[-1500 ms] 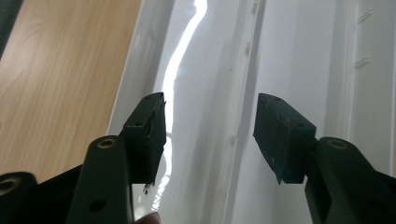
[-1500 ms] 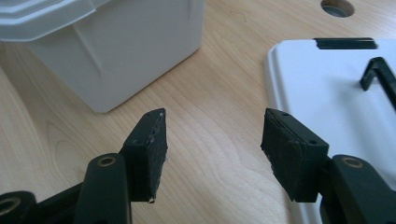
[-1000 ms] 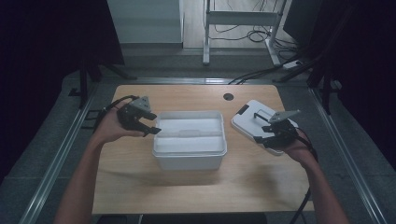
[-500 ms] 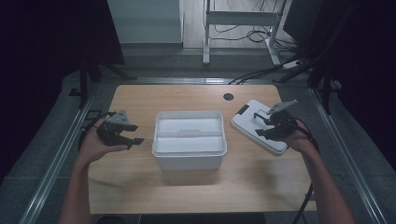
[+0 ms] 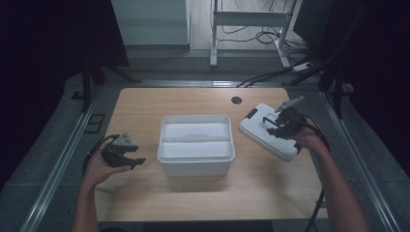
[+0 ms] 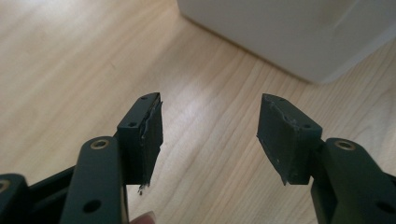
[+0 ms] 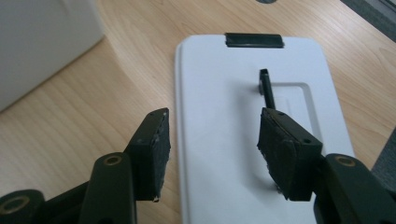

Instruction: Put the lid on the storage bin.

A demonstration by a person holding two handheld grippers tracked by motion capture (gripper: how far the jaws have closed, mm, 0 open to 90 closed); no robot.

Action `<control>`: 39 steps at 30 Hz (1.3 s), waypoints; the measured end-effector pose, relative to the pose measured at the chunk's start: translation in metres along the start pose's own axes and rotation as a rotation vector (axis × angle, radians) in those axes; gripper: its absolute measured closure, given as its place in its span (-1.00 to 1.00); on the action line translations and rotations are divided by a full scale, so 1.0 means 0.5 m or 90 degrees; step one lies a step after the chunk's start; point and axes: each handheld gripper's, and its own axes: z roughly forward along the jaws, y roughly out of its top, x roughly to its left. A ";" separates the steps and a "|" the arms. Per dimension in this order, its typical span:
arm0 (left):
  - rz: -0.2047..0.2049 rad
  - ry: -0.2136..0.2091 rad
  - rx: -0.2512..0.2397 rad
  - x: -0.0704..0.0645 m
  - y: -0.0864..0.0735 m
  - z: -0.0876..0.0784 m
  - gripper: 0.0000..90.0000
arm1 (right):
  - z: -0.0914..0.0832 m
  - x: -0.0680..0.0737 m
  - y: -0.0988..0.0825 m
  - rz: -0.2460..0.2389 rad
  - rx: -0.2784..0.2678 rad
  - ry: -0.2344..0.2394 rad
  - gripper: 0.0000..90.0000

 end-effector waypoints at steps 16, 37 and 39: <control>-0.007 -0.020 0.013 0.010 -0.033 0.035 -0.10 | 0.094 -0.047 0.044 -0.026 0.115 -0.065 0.15; -0.010 -0.029 0.014 0.008 -0.038 0.042 -0.10 | 0.156 -0.088 0.028 -0.034 0.183 -0.035 0.70; -0.010 -0.030 0.014 0.008 -0.038 0.043 -0.10 | 0.159 -0.088 0.028 -0.042 0.189 -0.036 0.79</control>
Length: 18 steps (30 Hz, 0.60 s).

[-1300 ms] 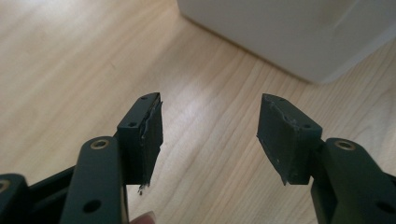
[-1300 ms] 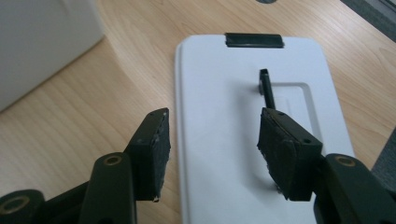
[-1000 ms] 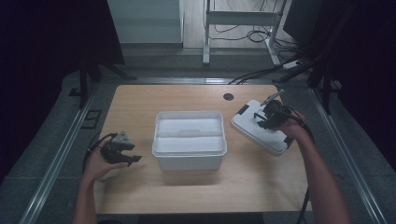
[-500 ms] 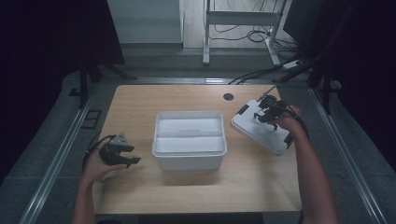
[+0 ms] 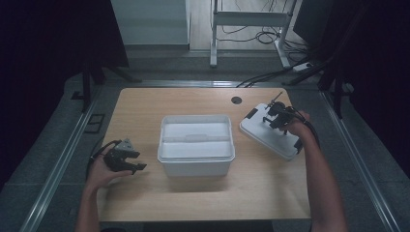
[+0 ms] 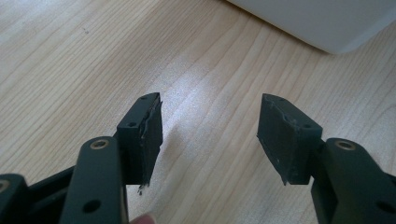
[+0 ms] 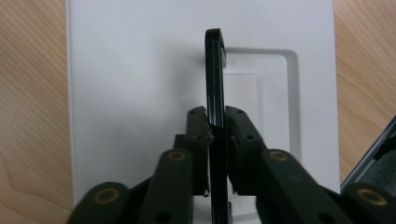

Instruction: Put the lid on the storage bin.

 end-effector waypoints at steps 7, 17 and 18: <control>-0.004 -0.001 0.000 0.001 -0.002 0.002 -0.10 | -0.007 -0.002 -0.002 -0.031 -0.002 -0.006 0.85; -0.009 -0.002 0.001 0.001 -0.005 0.004 -0.10 | -0.073 0.003 -0.020 -0.053 -0.036 -0.023 0.86; -0.009 -0.002 0.003 0.001 -0.005 0.005 -0.10 | -0.084 0.003 -0.021 -0.060 -0.043 -0.025 0.86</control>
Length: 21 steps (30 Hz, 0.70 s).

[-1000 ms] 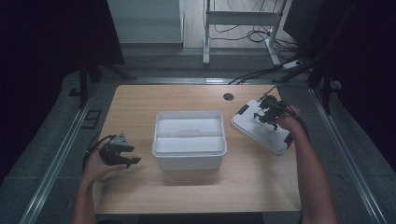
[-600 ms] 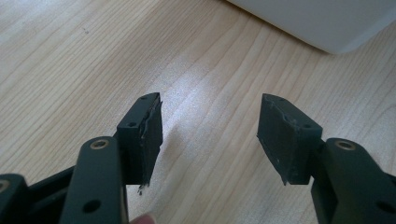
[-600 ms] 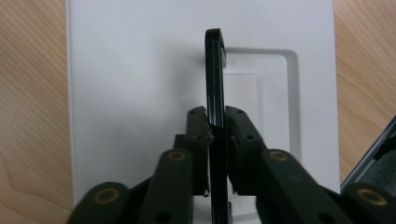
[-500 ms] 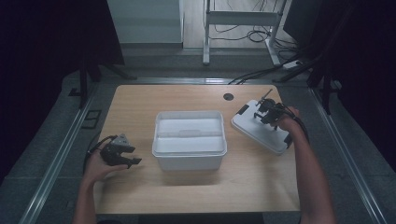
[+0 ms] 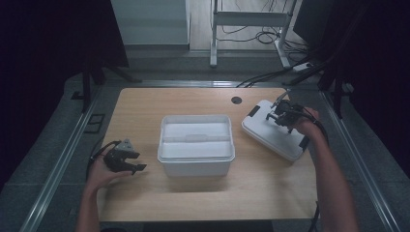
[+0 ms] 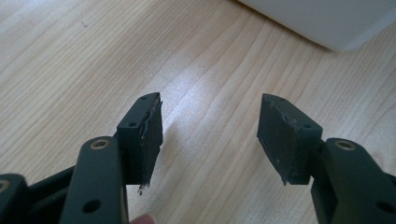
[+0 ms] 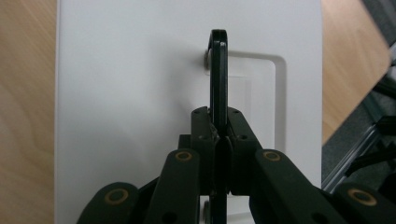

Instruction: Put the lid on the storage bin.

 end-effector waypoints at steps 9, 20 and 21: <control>0.004 -0.001 0.014 -0.005 -0.002 0.007 -0.10 | -0.096 0.016 0.000 -0.024 -0.048 -0.013 0.86; -0.001 -0.001 0.014 -0.007 -0.007 0.007 -0.10 | -0.186 0.037 0.010 -0.055 -0.094 -0.020 0.86; 0.001 -0.002 0.016 -0.007 -0.007 0.007 -0.10 | -0.192 0.040 0.012 -0.062 -0.096 -0.020 0.86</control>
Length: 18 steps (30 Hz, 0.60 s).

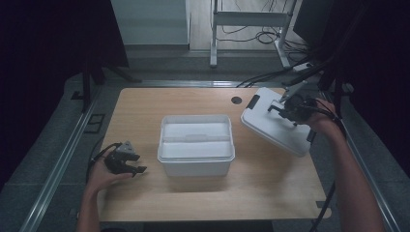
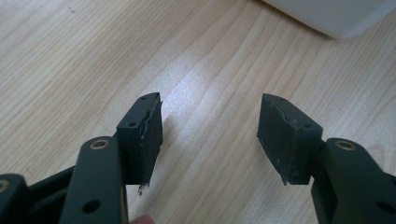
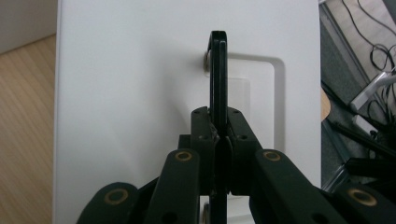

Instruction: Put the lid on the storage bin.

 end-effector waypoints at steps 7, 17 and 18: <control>-0.004 -0.001 -0.004 -0.003 -0.005 -0.004 -0.12 | -0.026 0.014 0.024 -0.021 -0.020 0.004 0.86; 0.002 0.001 0.001 -0.007 -0.005 0.003 -0.14 | -0.053 0.042 0.067 -0.059 -0.058 0.018 0.86; 0.002 0.001 0.002 -0.007 -0.005 0.004 -0.14 | -0.054 0.046 0.073 -0.065 -0.060 0.019 0.85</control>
